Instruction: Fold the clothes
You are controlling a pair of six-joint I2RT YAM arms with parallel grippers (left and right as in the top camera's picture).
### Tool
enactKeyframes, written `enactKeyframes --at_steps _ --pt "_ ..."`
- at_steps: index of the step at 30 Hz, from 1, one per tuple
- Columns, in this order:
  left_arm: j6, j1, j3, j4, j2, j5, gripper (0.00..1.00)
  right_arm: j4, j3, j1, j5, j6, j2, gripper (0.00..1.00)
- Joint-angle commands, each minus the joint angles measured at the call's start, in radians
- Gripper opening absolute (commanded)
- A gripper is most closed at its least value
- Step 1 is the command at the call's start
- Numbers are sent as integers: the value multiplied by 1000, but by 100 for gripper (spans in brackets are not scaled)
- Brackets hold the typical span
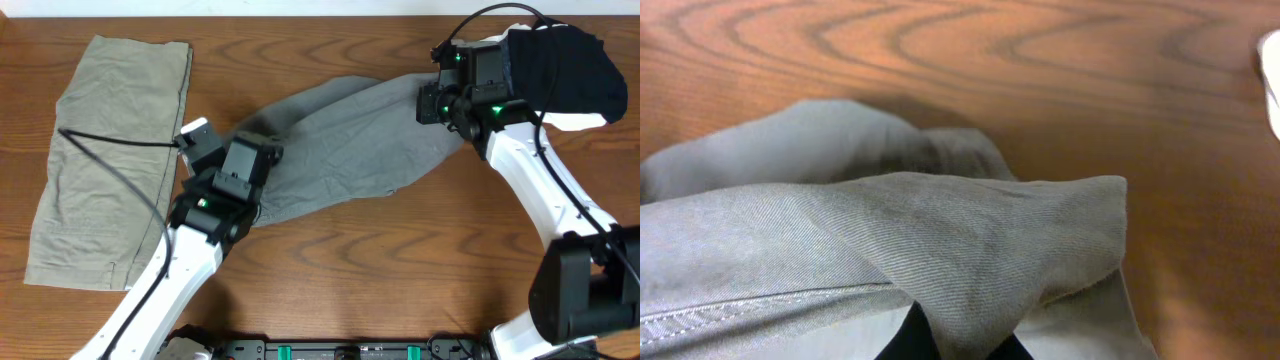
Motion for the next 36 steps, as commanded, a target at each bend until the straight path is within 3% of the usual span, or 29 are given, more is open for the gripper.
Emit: enactKeyframes --at_steps 1,10,11,13,14,15,16,17,18,22,28,32,36 --pt "-2 35 15 34 50 -67 6 48 17 -13 10 -21 47 1" --pt "-2 75 15 184 177 -68 6 224 17 27 -2 -20 187 4" --pt "-2 79 15 195 190 -68 12 239 17 32 -2 -20 201 6" --pt "-2 88 15 212 209 -68 38 267 17 41 -2 -20 225 16" --pt "-2 95 15 221 220 -68 61 282 17 46 -2 -20 236 34" --pt "-2 104 15 230 231 -67 86 293 17 50 -2 -20 246 59" --pt "-2 112 15 237 237 -67 98 305 17 53 -1 -20 251 84" --pt "-1 122 16 241 240 -63 98 311 17 54 -1 -20 254 97" --pt "-1 133 16 243 240 -60 98 317 17 54 -1 -20 254 99" --pt "45 173 18 244 230 -13 98 337 17 51 -7 -18 245 99" --pt "202 198 19 224 194 209 98 308 17 51 -90 -16 174 99" --pt "204 198 18 165 193 328 98 286 17 51 -91 -24 117 99" --pt "207 201 18 100 193 343 98 278 17 51 -73 -74 125 99"
